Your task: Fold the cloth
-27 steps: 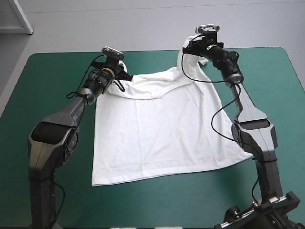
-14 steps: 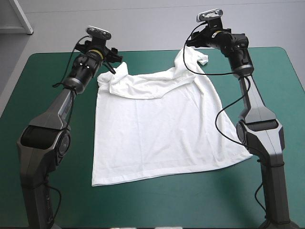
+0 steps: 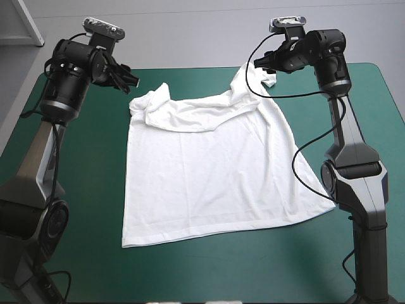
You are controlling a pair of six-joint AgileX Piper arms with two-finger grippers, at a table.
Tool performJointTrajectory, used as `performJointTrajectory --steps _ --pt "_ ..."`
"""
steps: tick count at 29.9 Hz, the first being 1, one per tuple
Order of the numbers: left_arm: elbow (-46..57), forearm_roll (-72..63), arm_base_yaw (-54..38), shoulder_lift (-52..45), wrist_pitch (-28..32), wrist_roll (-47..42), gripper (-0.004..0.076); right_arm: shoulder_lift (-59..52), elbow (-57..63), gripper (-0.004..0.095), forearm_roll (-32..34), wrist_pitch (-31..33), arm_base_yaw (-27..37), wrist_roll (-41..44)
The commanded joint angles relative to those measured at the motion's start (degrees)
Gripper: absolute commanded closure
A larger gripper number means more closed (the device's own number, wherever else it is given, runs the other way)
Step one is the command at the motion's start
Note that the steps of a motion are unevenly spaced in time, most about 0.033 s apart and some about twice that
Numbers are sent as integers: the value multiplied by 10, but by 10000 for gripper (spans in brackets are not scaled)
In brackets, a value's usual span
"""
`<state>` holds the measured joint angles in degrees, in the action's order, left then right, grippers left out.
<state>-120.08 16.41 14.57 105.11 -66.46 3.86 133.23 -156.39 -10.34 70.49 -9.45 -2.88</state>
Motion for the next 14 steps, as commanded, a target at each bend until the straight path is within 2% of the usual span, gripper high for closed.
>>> performJointTrajectory --steps 1,7,14 --pt "-16 -17 2 -53 -73 6 223 -83 14 358 -26 -26 2 6" --pt "87 -136 2 -118 -72 28 223 -213 231 358 -18 -27 2 -19" --pt "275 -173 2 -204 -72 28 223 -373 500 358 16 -27 2 -37"
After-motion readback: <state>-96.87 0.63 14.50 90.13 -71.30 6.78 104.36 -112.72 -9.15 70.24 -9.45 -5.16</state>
